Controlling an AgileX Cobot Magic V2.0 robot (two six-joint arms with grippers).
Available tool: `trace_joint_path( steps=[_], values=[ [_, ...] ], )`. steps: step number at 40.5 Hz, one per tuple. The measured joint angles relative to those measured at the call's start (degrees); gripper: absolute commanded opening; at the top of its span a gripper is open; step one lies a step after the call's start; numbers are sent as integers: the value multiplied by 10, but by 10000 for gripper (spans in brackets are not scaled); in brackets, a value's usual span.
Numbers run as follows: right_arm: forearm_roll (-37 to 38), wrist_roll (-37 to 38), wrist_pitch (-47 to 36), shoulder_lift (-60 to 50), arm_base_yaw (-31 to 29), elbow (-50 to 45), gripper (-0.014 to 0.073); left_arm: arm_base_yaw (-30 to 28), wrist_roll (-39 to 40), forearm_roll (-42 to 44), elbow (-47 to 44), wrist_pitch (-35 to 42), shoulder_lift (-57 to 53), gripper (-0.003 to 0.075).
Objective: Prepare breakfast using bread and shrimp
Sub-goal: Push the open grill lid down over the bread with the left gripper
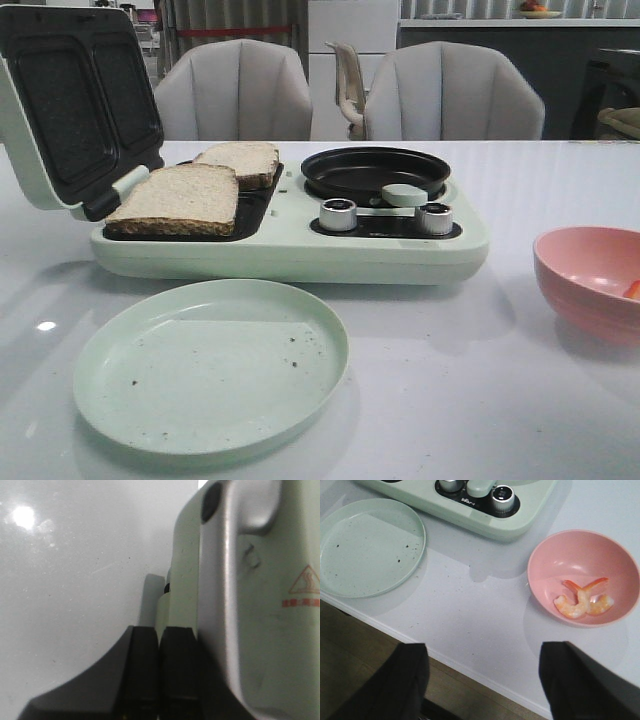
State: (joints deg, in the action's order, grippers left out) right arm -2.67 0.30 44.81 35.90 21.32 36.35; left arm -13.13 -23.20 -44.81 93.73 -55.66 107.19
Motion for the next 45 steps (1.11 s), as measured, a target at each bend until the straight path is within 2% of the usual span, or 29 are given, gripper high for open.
trace_joint_path(
  steps=[25, 45],
  values=[
    [0, 0, 0, 0, 0, 0, 568, 104, -43, -12, -3, -23, -24, 102],
    [0, 0, 0, 0, 0, 0, 568, 187, -121, -12, -142, -22, -202, 102]
  ],
)
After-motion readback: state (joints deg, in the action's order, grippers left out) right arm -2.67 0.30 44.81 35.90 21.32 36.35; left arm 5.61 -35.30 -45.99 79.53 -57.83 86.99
